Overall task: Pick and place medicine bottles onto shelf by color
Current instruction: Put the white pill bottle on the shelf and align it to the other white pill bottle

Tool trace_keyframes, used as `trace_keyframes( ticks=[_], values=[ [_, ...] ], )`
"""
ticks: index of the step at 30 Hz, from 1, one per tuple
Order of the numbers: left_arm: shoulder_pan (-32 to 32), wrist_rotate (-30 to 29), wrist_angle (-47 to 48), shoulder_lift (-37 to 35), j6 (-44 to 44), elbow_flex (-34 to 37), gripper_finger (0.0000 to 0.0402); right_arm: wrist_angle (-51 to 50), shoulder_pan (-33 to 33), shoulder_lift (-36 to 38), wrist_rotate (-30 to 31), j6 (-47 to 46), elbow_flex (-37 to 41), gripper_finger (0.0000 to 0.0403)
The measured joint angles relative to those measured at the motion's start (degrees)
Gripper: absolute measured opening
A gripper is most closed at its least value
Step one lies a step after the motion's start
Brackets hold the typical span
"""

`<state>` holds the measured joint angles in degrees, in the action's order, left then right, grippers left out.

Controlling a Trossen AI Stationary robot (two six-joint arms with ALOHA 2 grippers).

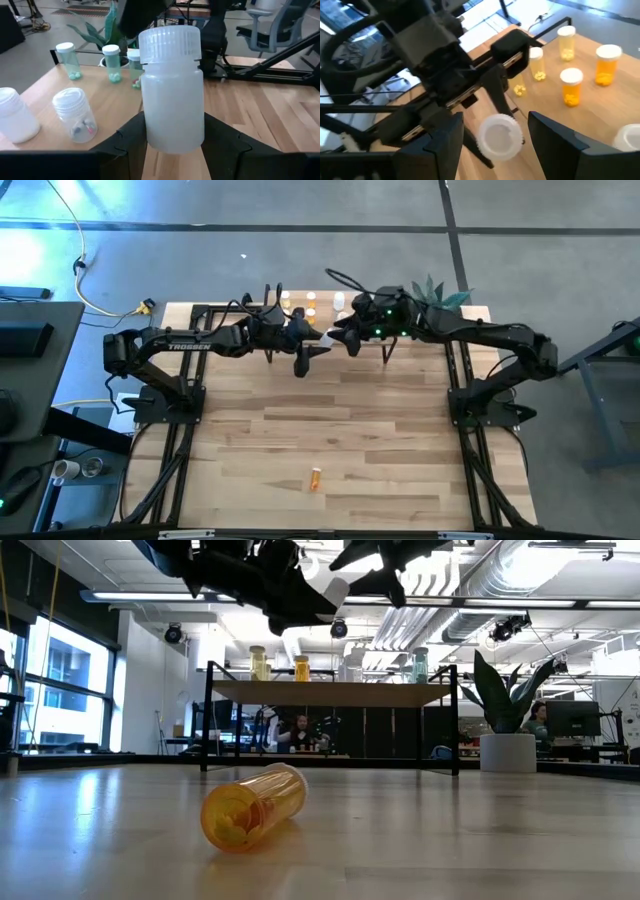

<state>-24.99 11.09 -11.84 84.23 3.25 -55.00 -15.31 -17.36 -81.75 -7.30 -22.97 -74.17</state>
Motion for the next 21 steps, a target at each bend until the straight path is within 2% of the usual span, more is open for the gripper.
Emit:
trace_keyframes(
  ticks=[8, 17, 21],
  values=[
    [0.0, 0.0, -0.1, 0.0, 0.0, 0.0, 0.0148, -1.2, 0.3, -0.1, 3.7, 0.1, 0.0, 0.0213],
    [0.0, 0.0, -0.6, 0.0, 0.0, 0.1, 0.0149, -2.3, 1.1, -1.7, 2.6, -0.5, 0.0, 0.0212],
    [0.0, 0.0, -0.4, 0.0, 0.0, 0.1, 0.0149, -2.4, 1.8, -2.2, 5.3, -0.1, 0.0, 0.0212]
  ],
)
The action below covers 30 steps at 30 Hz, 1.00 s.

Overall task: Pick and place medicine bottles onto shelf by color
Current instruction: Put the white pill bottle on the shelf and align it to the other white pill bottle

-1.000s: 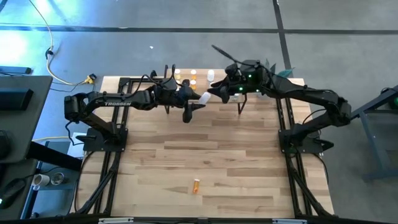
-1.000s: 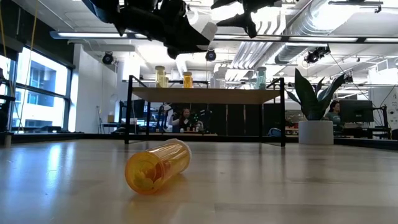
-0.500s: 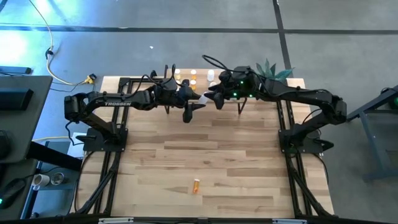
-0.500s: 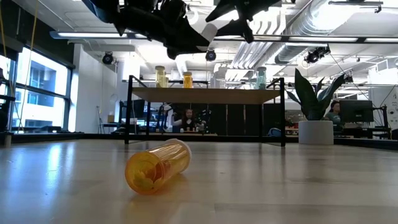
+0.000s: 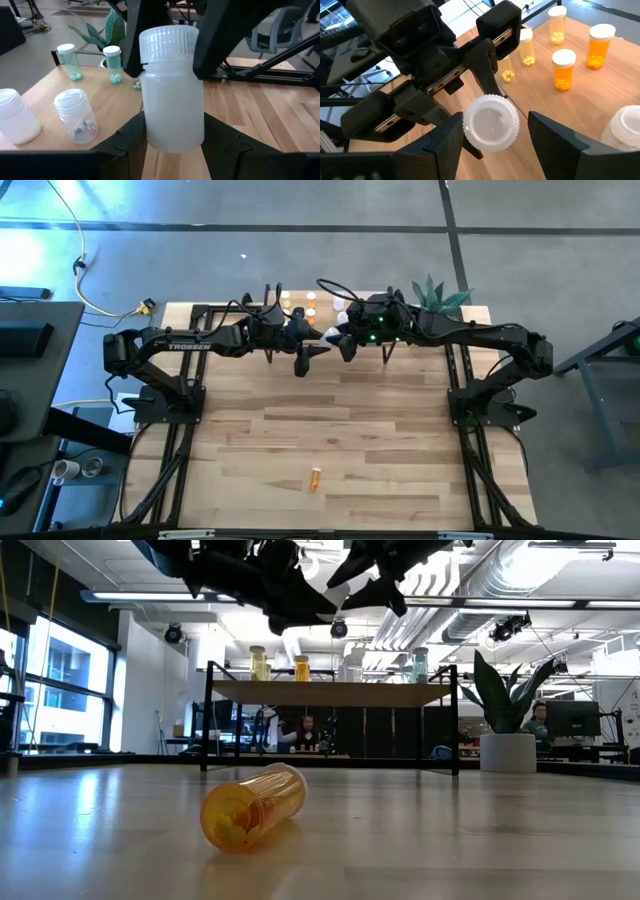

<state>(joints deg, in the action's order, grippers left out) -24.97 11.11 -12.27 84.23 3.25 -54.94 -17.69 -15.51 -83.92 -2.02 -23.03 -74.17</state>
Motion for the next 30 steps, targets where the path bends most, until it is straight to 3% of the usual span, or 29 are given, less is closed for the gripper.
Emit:
trace_keyframes(
  ticks=[6, 16, 24, 30],
  values=[
    [0.0, 0.0, 0.4, 0.0, -0.1, 0.0, 0.0148, 1.3, -0.1, -0.1, -0.3, 0.1, 0.0, 0.02],
    [0.0, 0.0, 0.5, 0.0, 0.0, 0.0, 0.0152, 1.0, -0.1, -0.1, -1.3, -0.3, 0.0, 0.0126],
    [0.1, 0.0, 0.5, 0.0, -0.1, 0.0, 0.0156, 0.8, -0.1, -0.1, -1.4, -1.1, 0.0, 0.0125],
    [0.1, 0.2, 0.8, 0.0, -2.5, -0.1, 0.0191, 0.4, -0.1, -0.1, -1.4, -1.1, 0.0, 0.0124]
  ],
)
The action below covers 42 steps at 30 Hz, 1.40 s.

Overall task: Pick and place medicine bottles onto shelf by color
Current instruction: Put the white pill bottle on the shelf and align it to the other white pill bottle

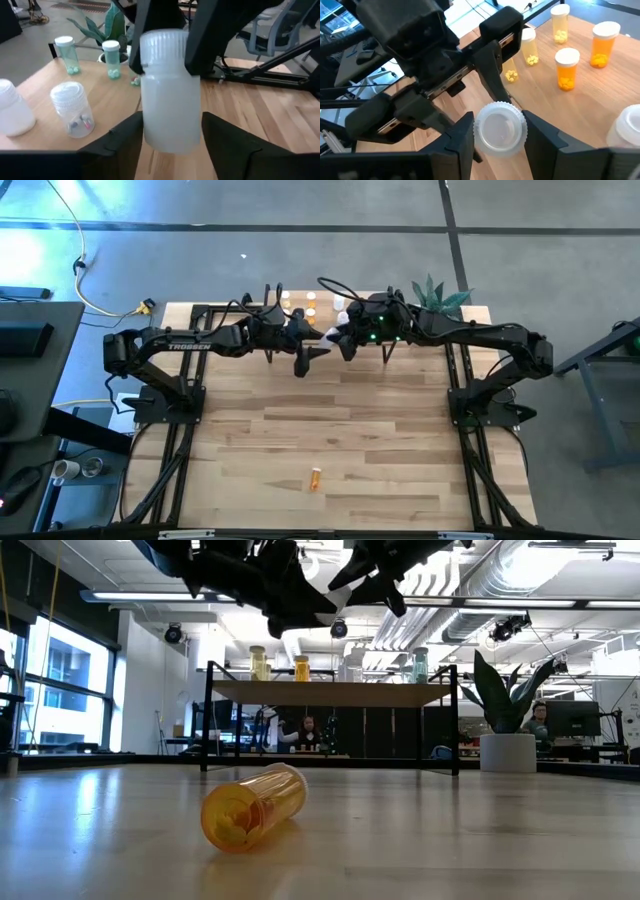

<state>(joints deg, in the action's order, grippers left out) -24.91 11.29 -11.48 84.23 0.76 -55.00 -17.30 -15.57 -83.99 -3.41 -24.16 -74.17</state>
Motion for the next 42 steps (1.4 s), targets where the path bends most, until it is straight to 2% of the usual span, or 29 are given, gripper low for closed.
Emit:
trace_keyframes(
  ticks=[5, 9, 18, 25, 31, 37, 42],
  values=[
    [-0.4, 0.0, 2.4, -0.7, -0.6, 0.0, 0.0234, -1.9, 0.0, 0.6, 2.2, 0.0, 0.0, 0.0124],
    [-1.3, 0.0, 3.6, -2.1, -0.6, 0.0, 0.0253, -4.3, 0.0, 2.1, 4.7, 0.0, 0.0, 0.0123],
    [-4.3, -0.2, 4.5, -7.4, -0.6, 0.0, 0.0252, -7.8, -0.2, 7.3, 14.1, 0.3, 0.0, 0.0122],
    [-6.6, -0.1, 7.6, -13.9, -0.6, 0.0, 0.0254, -6.8, -1.1, 10.2, 21.1, 4.8, 0.0, 0.0123],
    [-8.7, -0.1, 9.6, -20.0, -0.6, 0.0, 0.0255, -9.6, -3.5, 9.4, 21.9, 7.6, -4.9, 0.013],
    [-11.3, -0.1, 10.6, -24.7, -0.5, 0.0, 0.0255, -17.4, -4.0, 5.9, 21.7, 9.2, -11.2, 0.0131],
    [-13.4, -0.3, 11.8, -27.0, -0.6, 0.0, 0.0255, -22.3, -3.8, 1.5, 16.9, 8.7, -12.2, 0.0132]
  ],
)
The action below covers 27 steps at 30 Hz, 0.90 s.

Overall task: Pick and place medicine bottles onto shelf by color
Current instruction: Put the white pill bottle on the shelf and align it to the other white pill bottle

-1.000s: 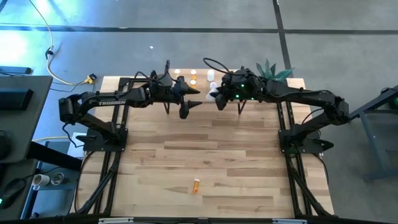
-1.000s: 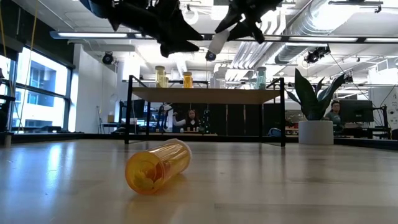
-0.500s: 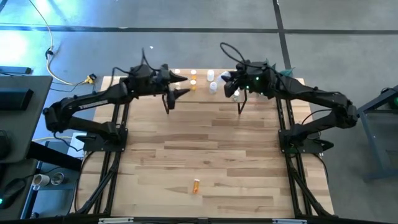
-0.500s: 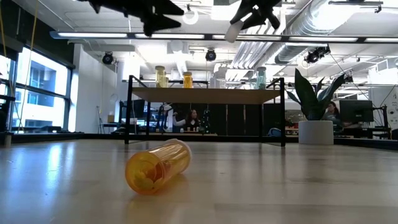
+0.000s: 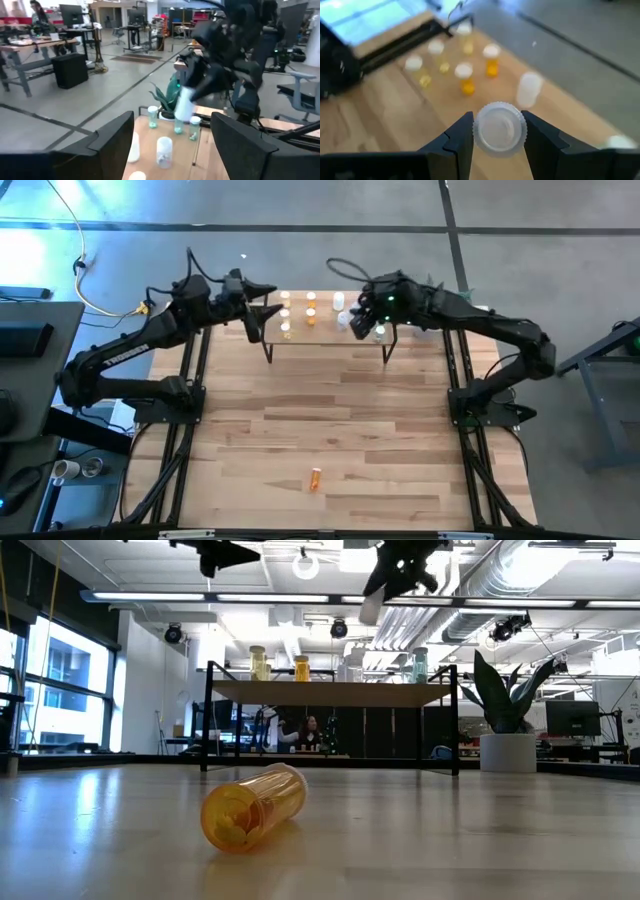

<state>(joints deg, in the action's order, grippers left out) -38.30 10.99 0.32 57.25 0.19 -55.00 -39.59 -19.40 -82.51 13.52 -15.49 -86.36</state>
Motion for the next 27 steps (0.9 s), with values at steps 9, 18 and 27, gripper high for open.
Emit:
trace_keyframes(
  ticks=[9, 18, 27],
  values=[
    [-1.9, -1.4, 4.9, -0.4, 0.0, 0.0, 0.0255, -2.6, 0.5, -7.4, -5.3, 0.1, 0.2, 0.0133],
    [-1.9, -1.7, 5.0, -0.3, 0.0, 0.0, 0.0255, -2.9, 0.8, -12.3, -5.8, 0.5, 0.2, 0.0133],
    [-1.9, -2.7, 5.0, -0.3, 0.0, 0.0, 0.0255, -5.1, 0.6, -12.3, -2.3, 0.6, 0.2, 0.0133]
  ],
)
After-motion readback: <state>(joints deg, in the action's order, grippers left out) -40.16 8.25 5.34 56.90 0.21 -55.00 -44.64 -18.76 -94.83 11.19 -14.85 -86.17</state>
